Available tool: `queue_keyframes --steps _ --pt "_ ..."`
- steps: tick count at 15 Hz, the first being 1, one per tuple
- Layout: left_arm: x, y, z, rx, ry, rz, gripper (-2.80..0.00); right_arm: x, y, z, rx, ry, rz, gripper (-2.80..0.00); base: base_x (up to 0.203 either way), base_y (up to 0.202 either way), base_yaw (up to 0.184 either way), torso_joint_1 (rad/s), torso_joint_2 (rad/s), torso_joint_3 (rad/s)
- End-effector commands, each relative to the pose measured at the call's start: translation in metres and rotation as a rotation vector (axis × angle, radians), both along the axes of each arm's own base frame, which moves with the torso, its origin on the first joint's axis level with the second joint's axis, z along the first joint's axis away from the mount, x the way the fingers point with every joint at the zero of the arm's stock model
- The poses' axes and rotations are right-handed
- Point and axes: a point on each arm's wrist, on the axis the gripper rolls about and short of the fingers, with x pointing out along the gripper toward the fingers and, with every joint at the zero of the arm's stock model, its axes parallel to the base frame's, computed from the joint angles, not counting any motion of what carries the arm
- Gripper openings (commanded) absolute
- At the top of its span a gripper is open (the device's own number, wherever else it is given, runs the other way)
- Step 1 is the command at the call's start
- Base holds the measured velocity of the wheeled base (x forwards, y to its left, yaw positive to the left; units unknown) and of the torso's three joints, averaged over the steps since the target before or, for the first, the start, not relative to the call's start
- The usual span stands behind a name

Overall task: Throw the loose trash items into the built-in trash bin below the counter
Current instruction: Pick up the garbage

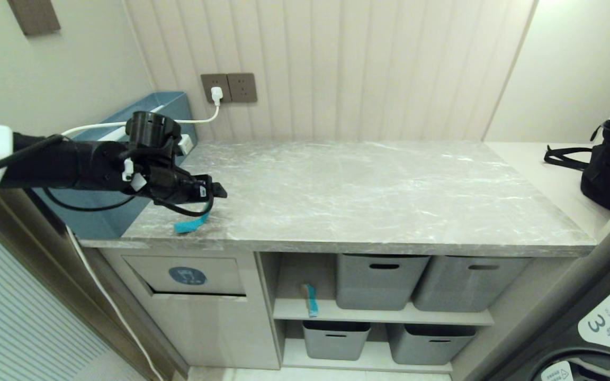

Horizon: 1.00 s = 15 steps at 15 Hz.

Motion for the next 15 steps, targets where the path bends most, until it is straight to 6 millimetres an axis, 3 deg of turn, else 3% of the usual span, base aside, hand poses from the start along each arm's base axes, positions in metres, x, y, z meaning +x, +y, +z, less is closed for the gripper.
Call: queue_keyframes --steps 1,5,15 --pt "0.015 -0.004 -0.018 0.030 0.026 -0.005 0.00 0.000 0.000 0.000 -0.001 0.001 0.000 -2.80 0.000 0.000 0.000 0.000 0.00 0.000" --pt "0.027 -0.006 -0.026 0.063 0.018 0.032 0.00 0.000 0.000 0.000 -0.001 0.001 0.000 -2.80 0.000 0.000 0.000 0.000 0.00 0.000" --pt "0.030 -0.007 -0.032 0.062 0.026 0.032 0.00 0.000 0.000 0.000 -0.001 0.001 0.000 -2.80 0.000 0.000 0.000 0.000 0.00 0.000"
